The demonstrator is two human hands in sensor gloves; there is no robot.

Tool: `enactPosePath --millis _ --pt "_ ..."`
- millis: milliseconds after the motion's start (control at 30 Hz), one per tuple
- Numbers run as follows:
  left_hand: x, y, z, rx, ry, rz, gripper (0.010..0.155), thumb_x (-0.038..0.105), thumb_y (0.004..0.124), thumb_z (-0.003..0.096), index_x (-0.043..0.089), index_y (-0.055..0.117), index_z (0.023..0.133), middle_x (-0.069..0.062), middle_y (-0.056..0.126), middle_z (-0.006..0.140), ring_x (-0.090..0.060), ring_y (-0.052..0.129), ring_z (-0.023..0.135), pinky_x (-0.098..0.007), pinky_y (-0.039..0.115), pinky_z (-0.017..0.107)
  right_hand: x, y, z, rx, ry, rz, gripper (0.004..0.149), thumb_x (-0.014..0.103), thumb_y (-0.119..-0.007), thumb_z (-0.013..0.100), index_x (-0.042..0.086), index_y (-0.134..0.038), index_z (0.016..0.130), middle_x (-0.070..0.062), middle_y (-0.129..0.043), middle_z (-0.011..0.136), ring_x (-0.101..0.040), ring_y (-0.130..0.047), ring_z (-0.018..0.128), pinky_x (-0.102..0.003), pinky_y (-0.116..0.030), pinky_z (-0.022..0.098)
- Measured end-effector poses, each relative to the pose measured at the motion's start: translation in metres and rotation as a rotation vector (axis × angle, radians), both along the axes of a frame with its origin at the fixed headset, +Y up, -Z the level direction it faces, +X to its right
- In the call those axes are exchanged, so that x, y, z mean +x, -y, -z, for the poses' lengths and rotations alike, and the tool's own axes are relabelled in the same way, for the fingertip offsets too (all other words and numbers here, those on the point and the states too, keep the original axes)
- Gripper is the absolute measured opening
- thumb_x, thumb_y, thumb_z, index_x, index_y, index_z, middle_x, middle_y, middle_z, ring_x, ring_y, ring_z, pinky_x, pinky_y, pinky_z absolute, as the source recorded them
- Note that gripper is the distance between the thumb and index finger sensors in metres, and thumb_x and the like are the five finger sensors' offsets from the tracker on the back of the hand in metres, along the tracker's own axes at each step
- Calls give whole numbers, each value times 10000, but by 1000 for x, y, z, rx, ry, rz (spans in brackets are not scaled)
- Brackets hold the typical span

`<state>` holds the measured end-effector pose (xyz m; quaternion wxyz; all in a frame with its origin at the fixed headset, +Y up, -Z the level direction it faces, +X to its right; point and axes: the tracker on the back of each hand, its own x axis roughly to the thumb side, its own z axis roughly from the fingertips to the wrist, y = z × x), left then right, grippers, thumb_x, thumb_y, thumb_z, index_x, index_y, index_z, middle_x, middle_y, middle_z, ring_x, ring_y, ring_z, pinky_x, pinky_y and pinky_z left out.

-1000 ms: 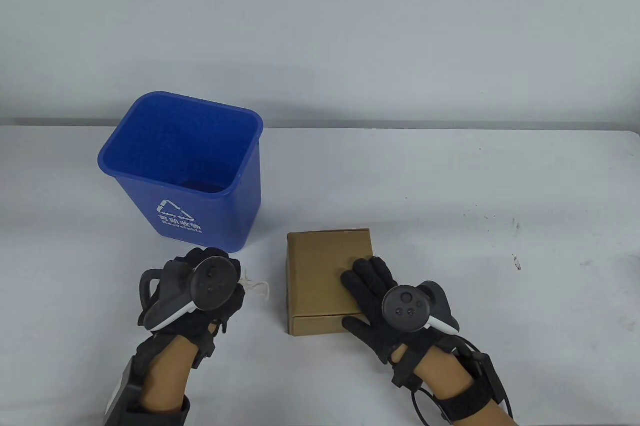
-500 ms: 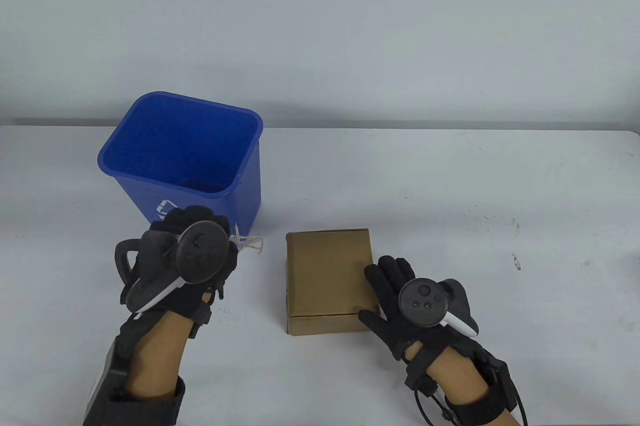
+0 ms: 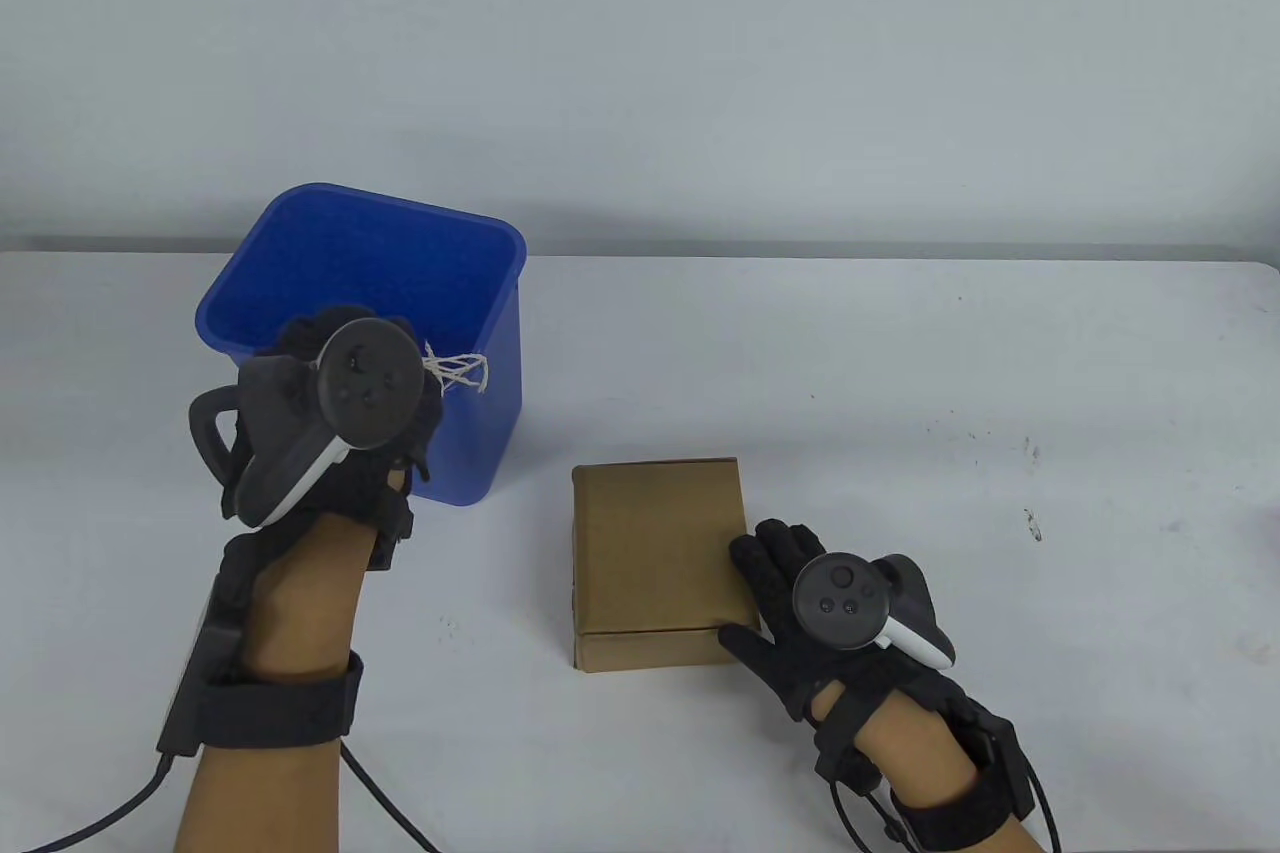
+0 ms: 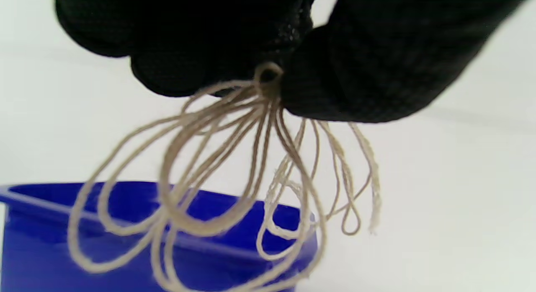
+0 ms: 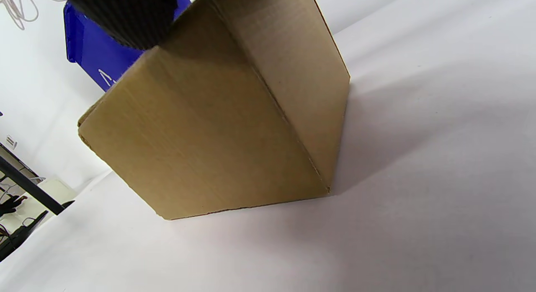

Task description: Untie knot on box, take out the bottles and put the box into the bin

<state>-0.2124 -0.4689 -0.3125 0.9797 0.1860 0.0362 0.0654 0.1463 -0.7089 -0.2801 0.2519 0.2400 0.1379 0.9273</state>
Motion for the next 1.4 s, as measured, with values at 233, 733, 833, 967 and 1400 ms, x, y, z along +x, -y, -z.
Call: enactPosePath --millis 233,733,833,967,1400 --pt "0 -1 22 -9 -87 20 378 370 941 418 201 905 754 -97 817 900 -391 852 711 -538 741 559 0 0 0 -3 -1 4 804 511 -610 512 115 -197 1076 -180 -49 1097 -566 -106 968 -722 -313 641" --pt "-13 -2 48 67 -218 -34 377 370 931 432 213 890 772 -83 798 917 -378 836 739 -553 716 602 -1 1 1 -11 -10 11 808 511 -610 511 108 -192 1074 -180 -64 1100 -573 -124 968 -722 -320 640" --pt "-17 2 57 -1 -237 -70 445 332 914 467 191 835 882 -78 708 1025 -404 769 889 -624 639 687 -1 1 1 -11 -12 5 810 511 -610 511 110 -187 1073 -183 -63 1099 -572 -124 969 -722 -322 640" --pt "-18 5 60 -40 -260 -32 792 358 951 442 167 560 1104 -98 457 1163 -474 552 1062 -664 532 752 -1 1 1 -13 -12 6 809 512 -610 511 111 -188 1074 -184 -65 1100 -572 -128 969 -722 -322 641" --pt "-15 14 43 -57 -121 -66 819 381 958 427 145 563 1104 -124 466 1153 -484 564 1041 -656 539 736 0 2 2 -12 -10 6 807 510 -610 512 114 -188 1074 -185 -76 1102 -573 -136 970 -722 -327 640"
